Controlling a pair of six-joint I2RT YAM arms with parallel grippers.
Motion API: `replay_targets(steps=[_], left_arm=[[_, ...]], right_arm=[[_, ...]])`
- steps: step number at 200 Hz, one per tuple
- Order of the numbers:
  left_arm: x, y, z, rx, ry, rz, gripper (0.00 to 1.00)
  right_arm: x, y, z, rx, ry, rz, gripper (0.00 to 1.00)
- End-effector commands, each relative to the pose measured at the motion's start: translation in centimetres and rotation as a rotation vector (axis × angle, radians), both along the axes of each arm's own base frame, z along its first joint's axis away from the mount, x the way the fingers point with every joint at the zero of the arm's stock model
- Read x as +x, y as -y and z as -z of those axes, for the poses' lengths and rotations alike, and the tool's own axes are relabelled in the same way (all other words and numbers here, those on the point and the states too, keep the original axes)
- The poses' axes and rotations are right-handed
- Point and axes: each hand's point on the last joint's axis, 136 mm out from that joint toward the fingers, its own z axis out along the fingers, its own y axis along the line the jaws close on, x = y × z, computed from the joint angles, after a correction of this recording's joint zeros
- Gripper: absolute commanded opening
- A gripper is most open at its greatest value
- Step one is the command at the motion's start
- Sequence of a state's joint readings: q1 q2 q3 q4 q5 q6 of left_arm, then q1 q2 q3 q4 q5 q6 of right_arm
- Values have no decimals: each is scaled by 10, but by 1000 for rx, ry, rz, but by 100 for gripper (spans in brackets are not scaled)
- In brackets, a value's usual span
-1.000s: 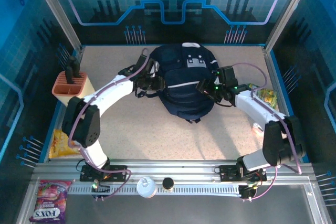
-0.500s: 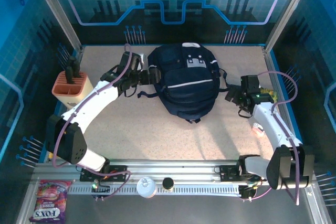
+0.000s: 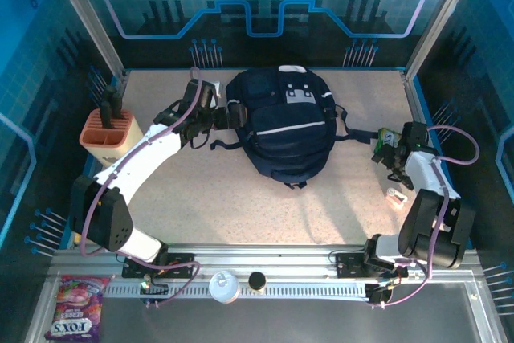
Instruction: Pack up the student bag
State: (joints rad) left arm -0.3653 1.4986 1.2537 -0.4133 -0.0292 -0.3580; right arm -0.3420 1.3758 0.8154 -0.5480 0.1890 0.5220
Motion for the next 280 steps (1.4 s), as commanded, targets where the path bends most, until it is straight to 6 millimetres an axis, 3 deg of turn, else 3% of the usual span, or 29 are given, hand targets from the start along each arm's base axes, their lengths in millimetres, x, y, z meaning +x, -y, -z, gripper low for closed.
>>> replay_targets(steps=[1,74,119,162,243,280], left_arm=[[0,0,-18,-7,37,27,99],[-1,-1,-13,7,28,37,99],[-2,-1,-10,16,20,42,99],[1,1,-4,21,10,45,99],[3,2,6,25,-9,46,99],[3,1,6,29,-10,47,99]], right_arm=[[1,5,9,29,-7,7,100],[-12,4,35,163,-37,91,100],[-37,5,40,124,-121,147,100],[-59,-8,46,136,-189,158,100],[-71,-35,43,124,-226,88,100],[-71,-43,49,157,-249,54,91]])
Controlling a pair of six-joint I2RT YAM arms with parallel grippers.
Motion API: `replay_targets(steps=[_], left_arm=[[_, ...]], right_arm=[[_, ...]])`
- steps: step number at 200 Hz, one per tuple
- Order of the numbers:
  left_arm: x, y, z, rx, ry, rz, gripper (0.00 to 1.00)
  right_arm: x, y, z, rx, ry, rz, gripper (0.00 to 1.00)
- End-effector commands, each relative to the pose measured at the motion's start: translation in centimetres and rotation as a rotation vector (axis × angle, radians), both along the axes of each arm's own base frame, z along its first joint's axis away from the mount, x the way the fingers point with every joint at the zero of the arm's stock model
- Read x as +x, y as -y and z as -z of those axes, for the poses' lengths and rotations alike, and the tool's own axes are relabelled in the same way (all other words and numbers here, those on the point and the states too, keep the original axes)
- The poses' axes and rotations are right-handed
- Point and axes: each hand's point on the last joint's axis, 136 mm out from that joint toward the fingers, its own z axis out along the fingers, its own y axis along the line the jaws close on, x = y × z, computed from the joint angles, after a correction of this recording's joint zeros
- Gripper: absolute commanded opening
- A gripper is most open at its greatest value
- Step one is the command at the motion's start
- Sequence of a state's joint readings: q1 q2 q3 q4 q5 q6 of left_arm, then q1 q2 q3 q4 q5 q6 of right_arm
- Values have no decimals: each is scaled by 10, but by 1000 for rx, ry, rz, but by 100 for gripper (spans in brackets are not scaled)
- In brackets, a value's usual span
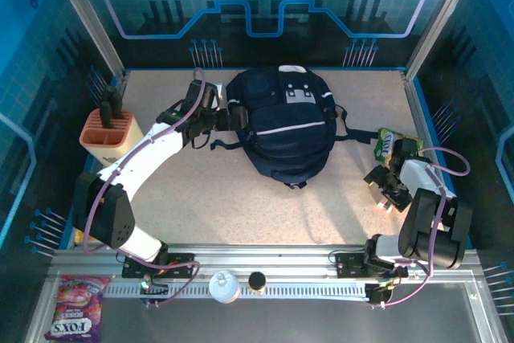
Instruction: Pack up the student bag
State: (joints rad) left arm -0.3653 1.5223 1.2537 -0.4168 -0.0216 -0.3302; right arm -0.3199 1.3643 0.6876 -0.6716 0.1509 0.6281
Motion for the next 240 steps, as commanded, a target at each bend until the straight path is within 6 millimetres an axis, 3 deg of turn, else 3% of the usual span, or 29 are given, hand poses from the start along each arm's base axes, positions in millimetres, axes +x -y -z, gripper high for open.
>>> replay_targets(steps=[1,24,77,98,119,147,180,210,240], left_arm=[[2,-1,-4,5,8,22,99],[0,-2,-3,7,5,18,99],[0,-4,-2,14,8,11,99],[0,-2,-1,3,8,10,99],[0,3,-2,-14,8,31,99],[-3,26,-11,16,34,138,99],[-12,71,-14,108,81,327,99],[-26,124,0,216,93,555,97],[-32,161,24,358,79,738,89]], right_arm=[[-9,-9,6,25,-50,-18,91],[-9,-11,7,37,-59,-24,81],[-5,-15,1,18,-55,-46,46],[4,-25,-9,20,-23,-87,40],[20,-49,-14,95,34,-144,39],[38,-76,-22,133,68,-220,39],[51,-88,-34,152,118,-233,39],[56,-91,-41,161,155,-232,39],[59,-95,-42,180,174,-231,40]])
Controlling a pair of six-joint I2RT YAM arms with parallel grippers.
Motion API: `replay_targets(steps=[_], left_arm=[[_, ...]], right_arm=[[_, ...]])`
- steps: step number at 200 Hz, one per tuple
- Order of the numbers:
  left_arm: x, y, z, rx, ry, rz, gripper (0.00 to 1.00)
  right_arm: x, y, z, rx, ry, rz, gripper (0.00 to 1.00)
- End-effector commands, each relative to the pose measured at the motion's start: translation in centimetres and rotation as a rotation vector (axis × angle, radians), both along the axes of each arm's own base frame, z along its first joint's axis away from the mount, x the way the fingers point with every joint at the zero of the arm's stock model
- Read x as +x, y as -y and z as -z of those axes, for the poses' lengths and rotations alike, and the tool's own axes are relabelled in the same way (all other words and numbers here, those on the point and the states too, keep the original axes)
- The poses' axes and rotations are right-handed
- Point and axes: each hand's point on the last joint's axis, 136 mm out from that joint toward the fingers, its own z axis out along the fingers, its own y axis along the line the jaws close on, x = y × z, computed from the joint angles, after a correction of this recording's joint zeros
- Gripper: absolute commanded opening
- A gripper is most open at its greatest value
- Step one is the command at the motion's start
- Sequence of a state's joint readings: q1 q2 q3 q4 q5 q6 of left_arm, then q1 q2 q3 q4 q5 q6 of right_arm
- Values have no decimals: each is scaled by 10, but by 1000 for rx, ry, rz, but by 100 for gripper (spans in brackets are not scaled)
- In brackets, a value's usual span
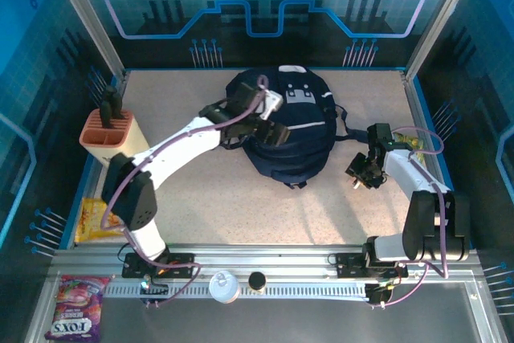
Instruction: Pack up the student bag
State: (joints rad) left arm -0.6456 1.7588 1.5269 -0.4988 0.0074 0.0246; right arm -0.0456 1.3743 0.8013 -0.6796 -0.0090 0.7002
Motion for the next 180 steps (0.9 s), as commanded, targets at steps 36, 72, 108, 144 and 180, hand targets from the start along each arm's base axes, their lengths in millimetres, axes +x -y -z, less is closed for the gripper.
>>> replay_targets(steps=[36,72,108,144,180], left_arm=[[-11,47,51,404,71,358,73],[0,59,70,492,54,411,57],[11,59,81,547,54,403,47],[32,55,77,587,76,289,36],[34,56,62,523,60,243,27]], right_arm=[[11,-11,-12,48,58,-4,40],[12,-11,-11,50,62,-9,40],[13,-11,-15,47,77,-13,40],[13,-11,-18,46,88,-13,40],[16,-12,-27,49,111,-23,39]])
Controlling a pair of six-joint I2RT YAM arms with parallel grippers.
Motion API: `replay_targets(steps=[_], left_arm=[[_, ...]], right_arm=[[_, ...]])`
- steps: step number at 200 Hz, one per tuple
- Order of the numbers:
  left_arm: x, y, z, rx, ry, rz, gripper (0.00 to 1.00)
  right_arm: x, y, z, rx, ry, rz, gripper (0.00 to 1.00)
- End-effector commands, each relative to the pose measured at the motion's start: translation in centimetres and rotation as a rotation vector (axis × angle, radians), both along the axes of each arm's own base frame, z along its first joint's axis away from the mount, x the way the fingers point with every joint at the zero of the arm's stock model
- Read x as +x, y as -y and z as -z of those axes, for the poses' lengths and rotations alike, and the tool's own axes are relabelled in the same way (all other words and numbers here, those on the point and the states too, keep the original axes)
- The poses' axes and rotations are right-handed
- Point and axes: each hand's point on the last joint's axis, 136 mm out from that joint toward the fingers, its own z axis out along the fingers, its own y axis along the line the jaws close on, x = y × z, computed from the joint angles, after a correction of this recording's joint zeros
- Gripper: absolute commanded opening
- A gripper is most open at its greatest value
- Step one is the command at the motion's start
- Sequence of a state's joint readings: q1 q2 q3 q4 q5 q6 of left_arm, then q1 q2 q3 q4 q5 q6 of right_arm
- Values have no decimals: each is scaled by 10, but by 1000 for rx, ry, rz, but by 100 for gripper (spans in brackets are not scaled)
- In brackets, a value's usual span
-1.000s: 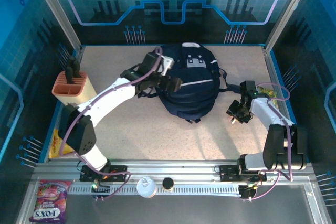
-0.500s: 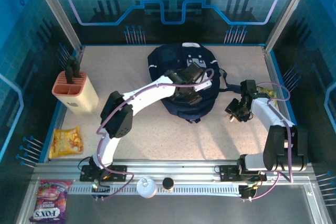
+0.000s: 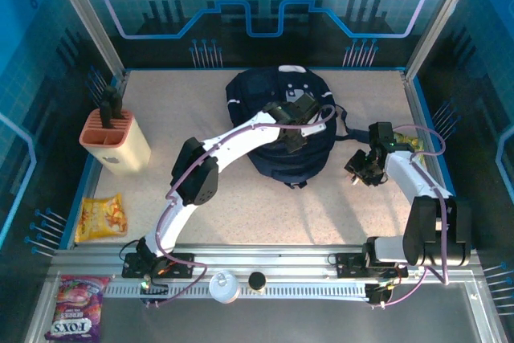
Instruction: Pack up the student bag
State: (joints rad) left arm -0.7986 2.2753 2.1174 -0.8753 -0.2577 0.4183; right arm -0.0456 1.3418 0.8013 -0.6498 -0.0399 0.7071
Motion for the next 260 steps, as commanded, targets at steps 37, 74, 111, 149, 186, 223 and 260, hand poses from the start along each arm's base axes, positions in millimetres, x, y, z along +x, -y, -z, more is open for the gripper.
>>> replay_targets(steps=[37,74,111,149,186,223,260], left_arm=[[15,-9,-44,-158,-31,-127,21],[21,-7,-59,-272,-64,-162,11],[25,2,-92,-406,-35,-165,3],[26,10,-136,-585,4,-177,1],[27,14,-170,-742,-8,-214,1],[29,16,-194,-827,0,-226,1],[38,9,-192,-831,10,-275,1]], right_arm=[[13,-14,-30,56,105,-38,40],[26,-34,-43,168,206,-79,40],[49,-72,-68,348,352,-127,39],[81,-118,-92,490,436,-161,39],[114,-136,-111,601,498,-95,39],[133,-146,-120,616,493,-61,40],[146,-159,-114,587,455,-53,47]])
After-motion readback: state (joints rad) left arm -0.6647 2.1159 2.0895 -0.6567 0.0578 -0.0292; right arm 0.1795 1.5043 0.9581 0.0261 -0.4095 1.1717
